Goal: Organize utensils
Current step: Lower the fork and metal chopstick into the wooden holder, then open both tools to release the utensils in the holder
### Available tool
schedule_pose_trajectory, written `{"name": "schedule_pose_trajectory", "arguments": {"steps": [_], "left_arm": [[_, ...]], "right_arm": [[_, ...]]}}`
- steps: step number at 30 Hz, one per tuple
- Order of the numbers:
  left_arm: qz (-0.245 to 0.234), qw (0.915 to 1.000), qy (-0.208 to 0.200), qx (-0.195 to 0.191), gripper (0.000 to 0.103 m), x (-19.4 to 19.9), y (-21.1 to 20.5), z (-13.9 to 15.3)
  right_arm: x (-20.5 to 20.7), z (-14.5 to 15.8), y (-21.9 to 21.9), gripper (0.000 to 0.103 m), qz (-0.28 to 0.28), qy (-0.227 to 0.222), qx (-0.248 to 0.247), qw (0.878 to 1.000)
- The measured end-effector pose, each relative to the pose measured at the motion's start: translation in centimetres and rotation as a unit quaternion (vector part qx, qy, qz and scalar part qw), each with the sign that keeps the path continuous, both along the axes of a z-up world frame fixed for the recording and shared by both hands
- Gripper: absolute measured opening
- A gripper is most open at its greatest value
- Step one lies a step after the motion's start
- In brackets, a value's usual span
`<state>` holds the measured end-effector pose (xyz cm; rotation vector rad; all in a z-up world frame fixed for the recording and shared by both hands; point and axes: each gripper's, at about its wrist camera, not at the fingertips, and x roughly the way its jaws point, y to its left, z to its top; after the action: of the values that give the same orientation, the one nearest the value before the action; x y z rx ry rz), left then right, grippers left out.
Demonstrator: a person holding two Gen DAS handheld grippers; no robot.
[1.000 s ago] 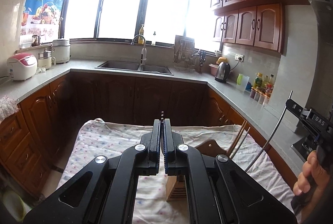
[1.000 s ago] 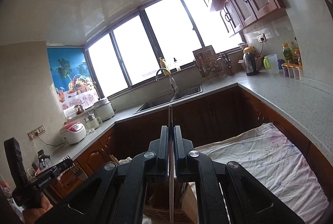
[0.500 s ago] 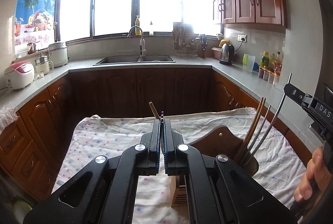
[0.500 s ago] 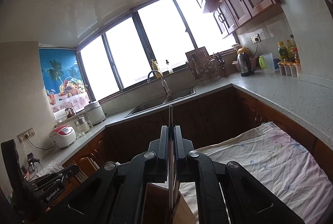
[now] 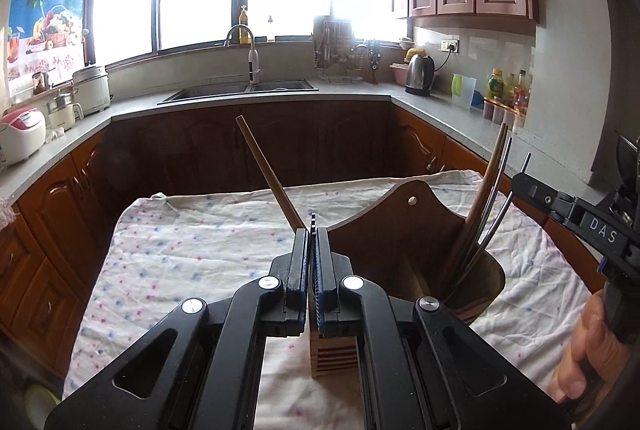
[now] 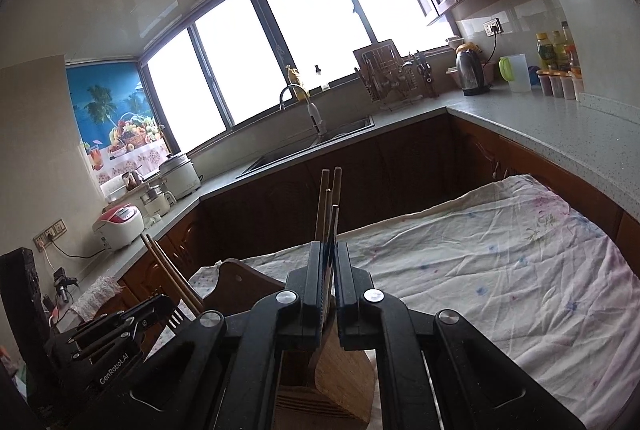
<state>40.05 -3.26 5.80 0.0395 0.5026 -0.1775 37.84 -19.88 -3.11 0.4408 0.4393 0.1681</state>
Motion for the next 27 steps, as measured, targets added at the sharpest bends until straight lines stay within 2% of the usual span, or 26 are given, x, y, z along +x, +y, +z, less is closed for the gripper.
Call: {"name": "schedule_pose_trajectory", "arguments": {"steps": [24,27], "left_arm": [[0.004,0.9999,0.012,-0.009,0.003,0.49,-0.05,-0.29],[0.005,0.9998,0.016,-0.012,0.004,0.48,0.05,-0.26]], "right_arm": [[0.42,0.04,-0.29,0.005,0.010,0.012,0.008,1.000],[0.58,0.04,-0.42,0.010,0.013,0.016,0.012,1.000]]}}
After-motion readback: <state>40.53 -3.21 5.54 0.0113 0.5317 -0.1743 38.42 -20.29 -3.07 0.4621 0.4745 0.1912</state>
